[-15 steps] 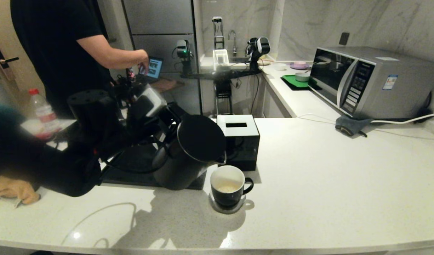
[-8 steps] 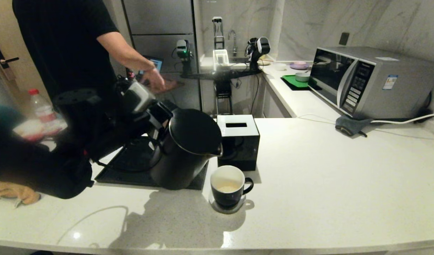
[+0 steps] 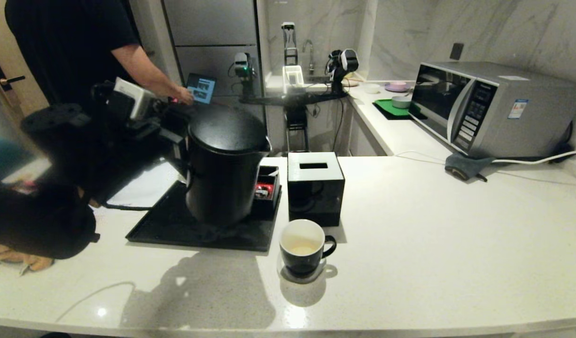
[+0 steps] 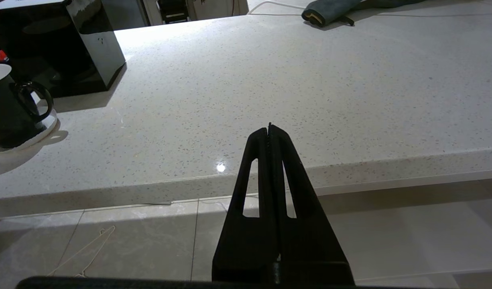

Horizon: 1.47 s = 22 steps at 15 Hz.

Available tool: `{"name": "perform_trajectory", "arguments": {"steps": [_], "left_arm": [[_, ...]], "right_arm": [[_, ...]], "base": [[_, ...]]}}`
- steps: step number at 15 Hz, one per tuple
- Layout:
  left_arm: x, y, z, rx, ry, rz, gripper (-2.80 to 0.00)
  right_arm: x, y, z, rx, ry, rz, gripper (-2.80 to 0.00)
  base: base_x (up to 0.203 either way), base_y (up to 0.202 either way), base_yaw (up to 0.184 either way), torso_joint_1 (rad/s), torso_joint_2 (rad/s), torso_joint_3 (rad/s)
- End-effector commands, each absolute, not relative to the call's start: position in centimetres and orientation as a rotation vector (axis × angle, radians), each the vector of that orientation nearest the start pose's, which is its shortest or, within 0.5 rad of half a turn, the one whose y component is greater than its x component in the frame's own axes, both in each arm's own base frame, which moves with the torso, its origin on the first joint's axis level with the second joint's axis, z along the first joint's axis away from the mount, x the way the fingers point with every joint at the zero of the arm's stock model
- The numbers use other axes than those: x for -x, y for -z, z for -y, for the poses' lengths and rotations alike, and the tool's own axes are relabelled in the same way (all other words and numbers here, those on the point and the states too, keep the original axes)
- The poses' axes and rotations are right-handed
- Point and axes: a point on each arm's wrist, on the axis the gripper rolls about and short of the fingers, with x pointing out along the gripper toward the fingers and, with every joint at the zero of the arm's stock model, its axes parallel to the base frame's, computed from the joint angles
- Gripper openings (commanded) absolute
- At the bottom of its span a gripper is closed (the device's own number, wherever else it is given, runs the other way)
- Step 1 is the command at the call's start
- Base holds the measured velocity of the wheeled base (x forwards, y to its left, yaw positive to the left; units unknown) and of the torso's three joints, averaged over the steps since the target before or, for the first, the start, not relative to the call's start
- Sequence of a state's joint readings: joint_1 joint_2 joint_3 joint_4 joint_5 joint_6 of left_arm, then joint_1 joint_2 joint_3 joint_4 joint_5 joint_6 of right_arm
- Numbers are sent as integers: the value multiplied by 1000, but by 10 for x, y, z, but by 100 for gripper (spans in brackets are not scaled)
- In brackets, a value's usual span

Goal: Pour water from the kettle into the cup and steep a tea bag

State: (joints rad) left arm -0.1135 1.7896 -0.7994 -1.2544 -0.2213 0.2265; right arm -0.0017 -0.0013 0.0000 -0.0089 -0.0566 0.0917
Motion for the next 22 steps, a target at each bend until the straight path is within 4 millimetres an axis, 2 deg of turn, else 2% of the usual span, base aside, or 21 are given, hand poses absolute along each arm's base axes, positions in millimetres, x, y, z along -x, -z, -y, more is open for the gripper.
{"name": "perform_trajectory", "arguments": {"steps": [1,7,10,13,16,22], "left_arm": [[-320,-218,27,-185,239,323,-280],[-325,-215,-27,-83,-33,311,-280],[-333,-200,-51,-46,-123,268,-280],[-345,-177,-68,-35,-199,222,-280],[-356,-152,-78,-11,-230,212,-280],[-371,-113,-81,-3,-238,163,-280]], "right_arm": [[23,-76,1,-92,58,12,-280],[23,-76,1,-92,58,12,-280],[23,-76,1,-92,58,12,-280],[23,-76,1,-92,58,12,-280],[23,-76,1,-92,58,12,-280],[23,-76,1,-92,58,12,-280]], "base": [[0,0,0,0,0,0],[0,0,0,0,0,0],[0,0,0,0,0,0],[0,0,0,0,0,0],[0,0,0,0,0,0],[0,0,0,0,0,0]]}}
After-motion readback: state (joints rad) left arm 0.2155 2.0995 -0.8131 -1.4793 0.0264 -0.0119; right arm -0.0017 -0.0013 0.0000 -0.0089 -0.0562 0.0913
